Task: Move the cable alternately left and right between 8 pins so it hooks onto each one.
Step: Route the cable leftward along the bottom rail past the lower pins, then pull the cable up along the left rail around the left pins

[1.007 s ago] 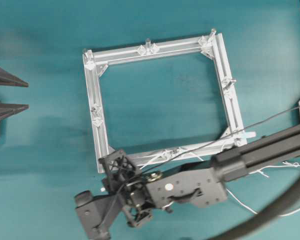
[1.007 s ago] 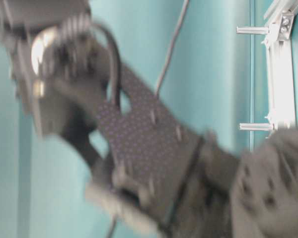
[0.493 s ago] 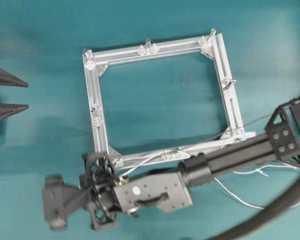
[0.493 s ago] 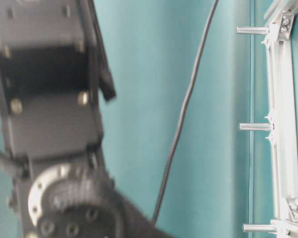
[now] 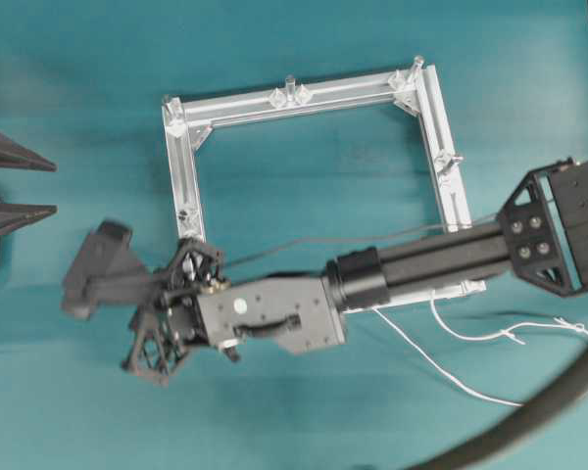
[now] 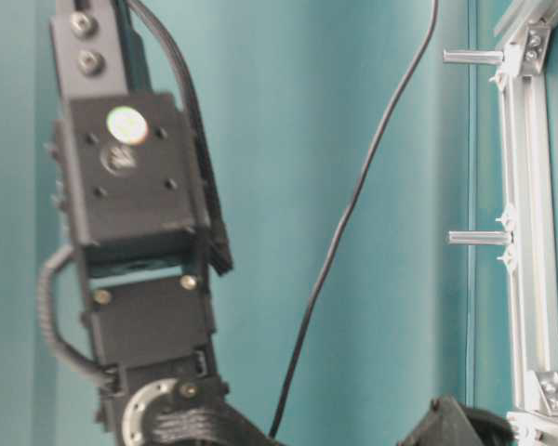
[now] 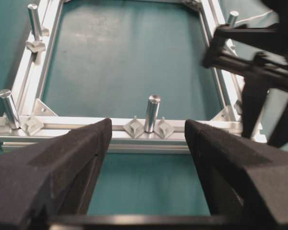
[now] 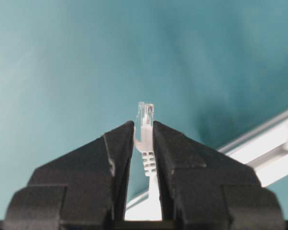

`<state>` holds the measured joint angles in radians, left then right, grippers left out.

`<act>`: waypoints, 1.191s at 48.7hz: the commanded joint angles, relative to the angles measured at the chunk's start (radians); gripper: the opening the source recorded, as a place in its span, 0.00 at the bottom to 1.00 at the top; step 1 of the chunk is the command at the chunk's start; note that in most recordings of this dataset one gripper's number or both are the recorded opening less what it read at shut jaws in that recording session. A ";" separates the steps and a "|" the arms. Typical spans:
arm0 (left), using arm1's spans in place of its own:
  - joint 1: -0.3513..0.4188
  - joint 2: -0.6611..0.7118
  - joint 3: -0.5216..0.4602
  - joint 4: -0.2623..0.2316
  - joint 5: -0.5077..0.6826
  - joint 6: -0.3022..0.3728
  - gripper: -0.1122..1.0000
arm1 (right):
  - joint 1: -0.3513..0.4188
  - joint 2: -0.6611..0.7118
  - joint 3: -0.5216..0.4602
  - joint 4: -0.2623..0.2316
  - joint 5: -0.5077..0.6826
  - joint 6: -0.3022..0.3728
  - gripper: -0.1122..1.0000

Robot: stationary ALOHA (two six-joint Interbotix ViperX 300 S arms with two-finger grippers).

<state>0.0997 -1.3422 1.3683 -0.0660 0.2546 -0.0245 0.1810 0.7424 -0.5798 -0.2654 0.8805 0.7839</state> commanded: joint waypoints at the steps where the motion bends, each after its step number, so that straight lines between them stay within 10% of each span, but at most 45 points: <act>1: -0.005 0.006 -0.009 0.003 -0.008 0.006 0.77 | -0.017 -0.029 -0.020 -0.032 0.002 0.052 0.24; 32: -0.003 0.006 -0.009 0.003 -0.006 0.003 0.77 | -0.071 -0.288 0.422 -0.173 -0.049 0.379 0.24; 44: -0.005 0.006 -0.009 0.003 -0.008 0.002 0.77 | -0.147 -0.310 0.449 -0.172 -0.103 0.345 0.24; 58: -0.005 0.006 -0.009 0.003 -0.008 0.002 0.77 | -0.230 -0.264 0.364 -0.063 -0.106 0.103 0.24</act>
<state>0.0982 -1.3438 1.3698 -0.0660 0.2562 -0.0245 -0.0353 0.4893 -0.1611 -0.3620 0.7670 0.9296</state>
